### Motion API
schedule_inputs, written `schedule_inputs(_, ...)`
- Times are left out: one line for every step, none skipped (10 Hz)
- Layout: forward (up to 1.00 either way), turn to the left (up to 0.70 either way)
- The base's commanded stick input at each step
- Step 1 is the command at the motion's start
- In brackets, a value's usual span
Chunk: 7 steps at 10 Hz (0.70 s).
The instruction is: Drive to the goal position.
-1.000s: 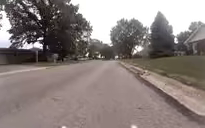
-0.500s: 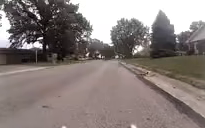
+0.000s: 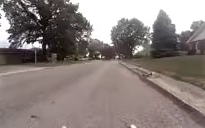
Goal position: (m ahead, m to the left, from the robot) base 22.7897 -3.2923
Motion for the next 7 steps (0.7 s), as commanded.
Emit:
schedule_inputs(0.50, 0.00)
schedule_inputs(0.50, 0.00)
schedule_inputs(0.50, 0.09)
schedule_inputs(0.50, 0.37)
schedule_inputs(0.50, 0.06)
schedule_inputs(0.50, 0.00)
schedule_inputs(0.50, 0.00)
